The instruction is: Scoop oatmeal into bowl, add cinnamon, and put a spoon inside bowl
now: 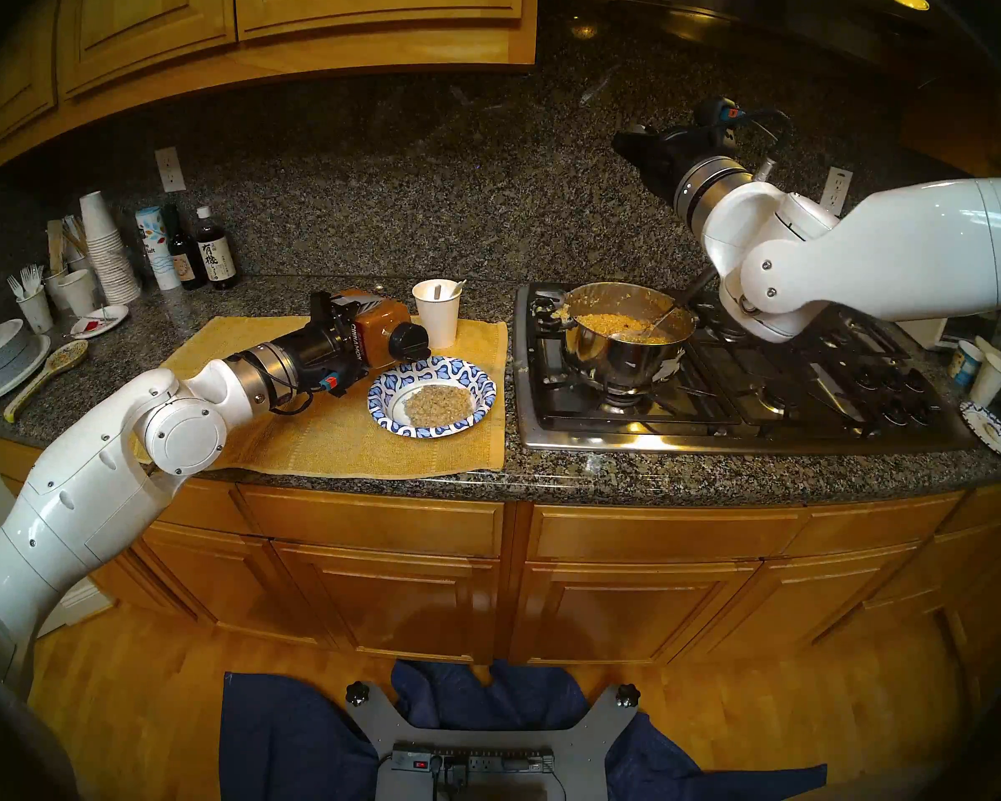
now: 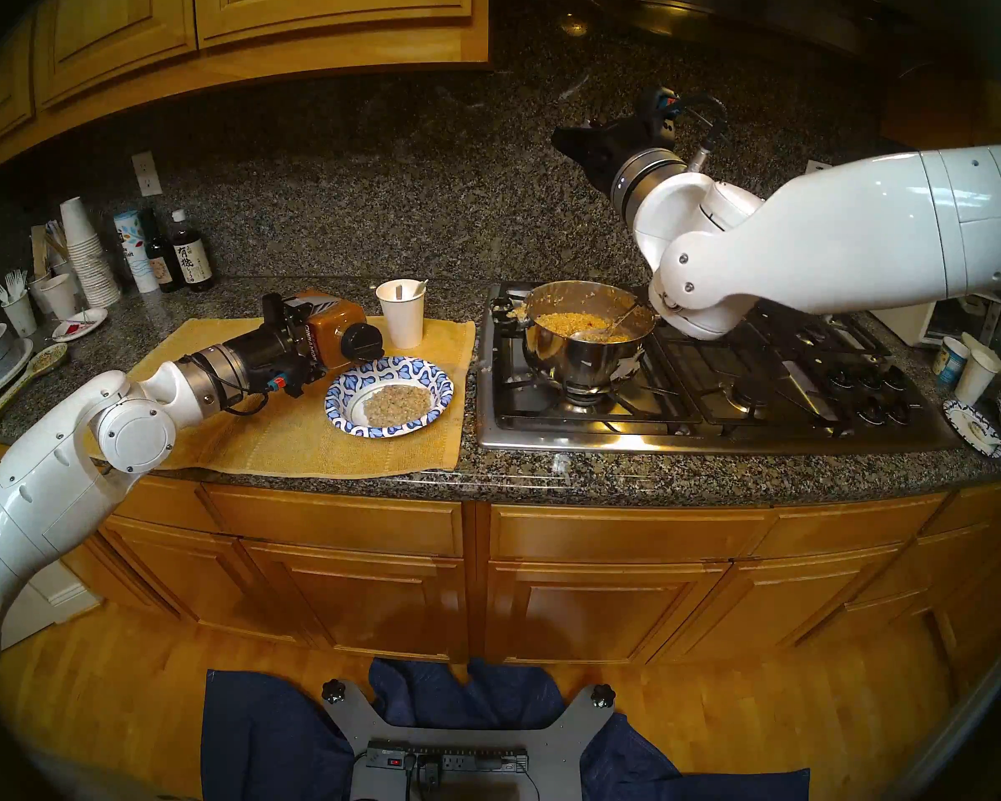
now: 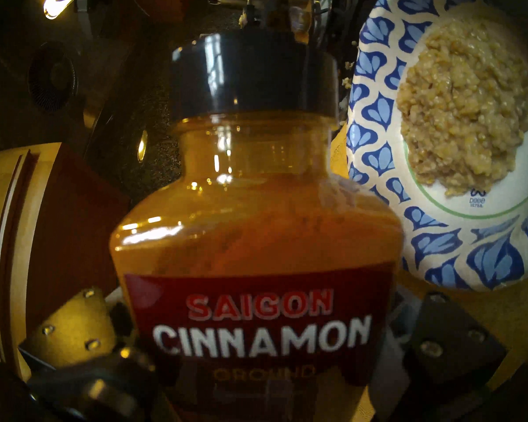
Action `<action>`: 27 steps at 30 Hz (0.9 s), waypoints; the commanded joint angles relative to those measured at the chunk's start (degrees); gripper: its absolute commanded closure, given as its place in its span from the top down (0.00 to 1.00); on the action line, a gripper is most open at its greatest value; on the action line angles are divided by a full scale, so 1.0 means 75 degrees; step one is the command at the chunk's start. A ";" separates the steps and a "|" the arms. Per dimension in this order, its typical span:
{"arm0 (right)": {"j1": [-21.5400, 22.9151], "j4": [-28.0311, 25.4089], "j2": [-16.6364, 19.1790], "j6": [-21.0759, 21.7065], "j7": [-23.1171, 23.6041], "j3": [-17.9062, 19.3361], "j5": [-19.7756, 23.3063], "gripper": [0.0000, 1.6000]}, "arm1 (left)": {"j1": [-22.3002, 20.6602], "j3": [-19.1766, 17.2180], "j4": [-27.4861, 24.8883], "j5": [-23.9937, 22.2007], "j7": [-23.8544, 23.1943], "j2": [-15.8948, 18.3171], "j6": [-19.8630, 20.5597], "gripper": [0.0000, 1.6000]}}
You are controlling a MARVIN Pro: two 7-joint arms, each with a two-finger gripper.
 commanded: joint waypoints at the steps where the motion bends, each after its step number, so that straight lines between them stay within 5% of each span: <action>1: 0.0200 0.0084 0.0025 -0.0134 0.0018 0.0138 -0.0055 0.00 | -0.0670 -0.0210 -0.0022 0.0484 0.0263 -0.0070 -0.0094 0.00; 27: 0.0108 0.0086 0.0090 -0.0210 0.0037 0.0109 -0.0050 0.00 | -0.1757 -0.0054 0.0383 0.2488 0.0123 -0.0378 -0.1109 0.00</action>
